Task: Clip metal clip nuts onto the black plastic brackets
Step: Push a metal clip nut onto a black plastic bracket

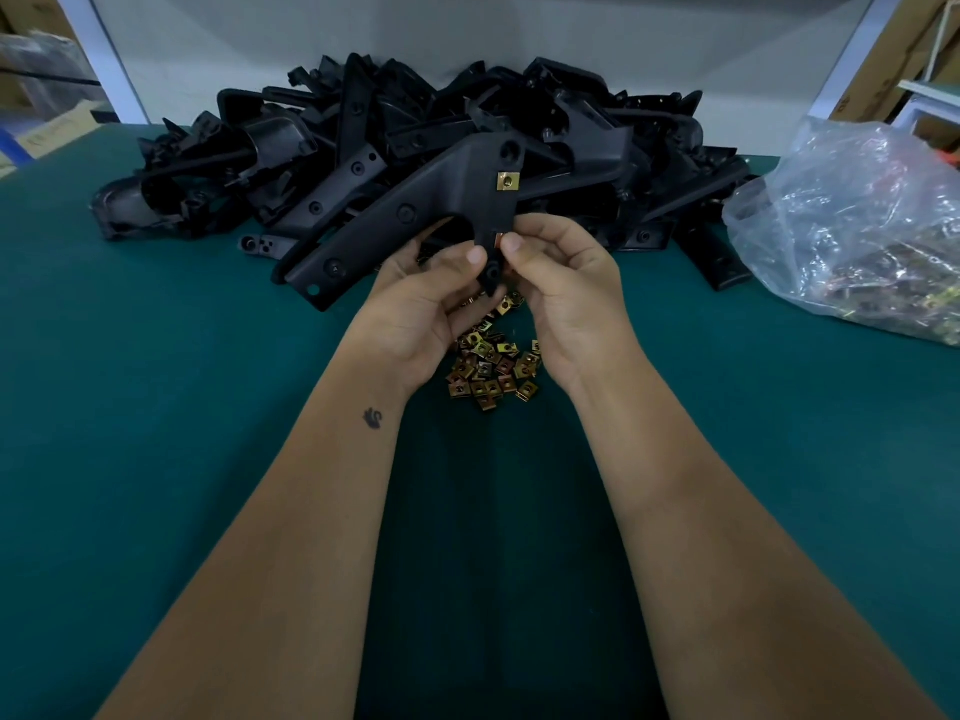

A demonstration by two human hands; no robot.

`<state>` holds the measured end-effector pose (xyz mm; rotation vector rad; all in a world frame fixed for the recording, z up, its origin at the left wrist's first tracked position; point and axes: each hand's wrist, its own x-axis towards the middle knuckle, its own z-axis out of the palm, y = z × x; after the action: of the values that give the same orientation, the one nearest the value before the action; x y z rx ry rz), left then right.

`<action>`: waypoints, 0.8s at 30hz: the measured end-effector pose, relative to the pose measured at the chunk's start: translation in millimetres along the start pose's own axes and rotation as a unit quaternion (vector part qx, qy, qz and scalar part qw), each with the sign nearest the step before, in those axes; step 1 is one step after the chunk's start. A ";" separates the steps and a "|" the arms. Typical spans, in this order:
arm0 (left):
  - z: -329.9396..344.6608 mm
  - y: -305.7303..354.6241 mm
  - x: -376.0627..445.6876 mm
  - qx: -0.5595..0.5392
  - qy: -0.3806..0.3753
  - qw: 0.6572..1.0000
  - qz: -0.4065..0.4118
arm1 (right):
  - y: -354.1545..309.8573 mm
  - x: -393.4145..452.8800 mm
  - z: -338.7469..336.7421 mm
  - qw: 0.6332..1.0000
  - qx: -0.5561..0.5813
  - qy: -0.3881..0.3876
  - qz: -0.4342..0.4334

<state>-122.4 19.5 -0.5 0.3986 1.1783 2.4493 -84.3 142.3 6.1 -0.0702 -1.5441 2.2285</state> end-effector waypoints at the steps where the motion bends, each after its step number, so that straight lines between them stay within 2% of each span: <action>1: -0.3 -0.3 0.0 0.004 0.001 1.000 -0.001 | 0.3 -0.1 0.2 1.000 -0.003 0.001 0.000; 11: -0.2 -5.7 2.9 0.023 0.024 0.999 0.008 | 3.1 0.5 -1.9 0.999 -0.049 0.015 -0.010; 18: 1.2 -8.5 4.8 -0.015 0.079 0.997 0.020 | 8.8 -0.5 7.2 0.981 -0.176 0.069 -0.046; 24: 3.0 -10.1 7.0 -0.016 0.081 0.996 0.015 | 10.8 -4.0 10.9 0.959 -0.256 0.081 -0.091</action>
<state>-125.1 30.5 -6.1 0.2122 1.2042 2.5623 -87.1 128.0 -0.3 -0.2438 -1.9069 1.5957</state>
